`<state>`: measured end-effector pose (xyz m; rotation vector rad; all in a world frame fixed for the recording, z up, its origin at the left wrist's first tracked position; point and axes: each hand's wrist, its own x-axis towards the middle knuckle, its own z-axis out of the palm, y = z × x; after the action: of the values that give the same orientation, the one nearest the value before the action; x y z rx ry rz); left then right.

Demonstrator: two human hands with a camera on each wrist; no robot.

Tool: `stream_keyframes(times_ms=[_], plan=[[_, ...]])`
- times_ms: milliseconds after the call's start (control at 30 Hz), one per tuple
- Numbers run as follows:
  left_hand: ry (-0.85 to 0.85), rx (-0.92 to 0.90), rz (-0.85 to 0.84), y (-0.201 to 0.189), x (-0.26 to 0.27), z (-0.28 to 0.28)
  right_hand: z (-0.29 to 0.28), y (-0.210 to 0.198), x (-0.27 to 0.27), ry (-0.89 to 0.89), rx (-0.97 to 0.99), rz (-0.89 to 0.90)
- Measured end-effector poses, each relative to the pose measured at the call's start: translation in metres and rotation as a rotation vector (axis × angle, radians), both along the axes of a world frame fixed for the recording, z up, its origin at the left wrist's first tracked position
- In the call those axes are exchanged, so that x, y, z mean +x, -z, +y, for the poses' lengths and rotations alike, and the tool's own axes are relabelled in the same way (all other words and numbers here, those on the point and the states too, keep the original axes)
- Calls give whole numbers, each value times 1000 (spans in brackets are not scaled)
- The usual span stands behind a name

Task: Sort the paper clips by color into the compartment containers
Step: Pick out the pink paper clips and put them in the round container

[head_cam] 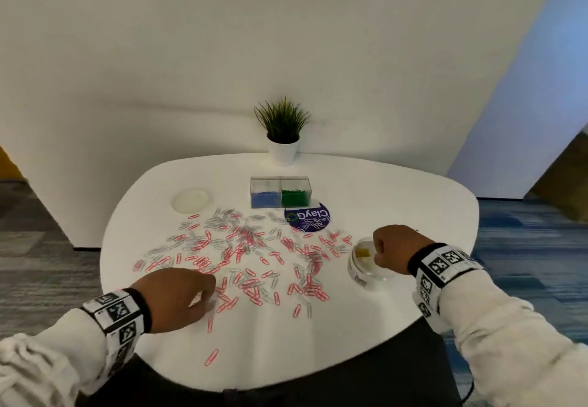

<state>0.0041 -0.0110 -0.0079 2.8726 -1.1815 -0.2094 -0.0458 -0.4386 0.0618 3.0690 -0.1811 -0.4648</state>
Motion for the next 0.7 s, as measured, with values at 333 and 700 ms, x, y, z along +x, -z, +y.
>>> stream_keyframes(times_ms=[333,700], plan=[[-118,-121,106,-27,-6,-13,-32,-9,-5,101,295,-112],[38,-197,242,-60,-8,-126,-29,-7,-13,97,264,-2]])
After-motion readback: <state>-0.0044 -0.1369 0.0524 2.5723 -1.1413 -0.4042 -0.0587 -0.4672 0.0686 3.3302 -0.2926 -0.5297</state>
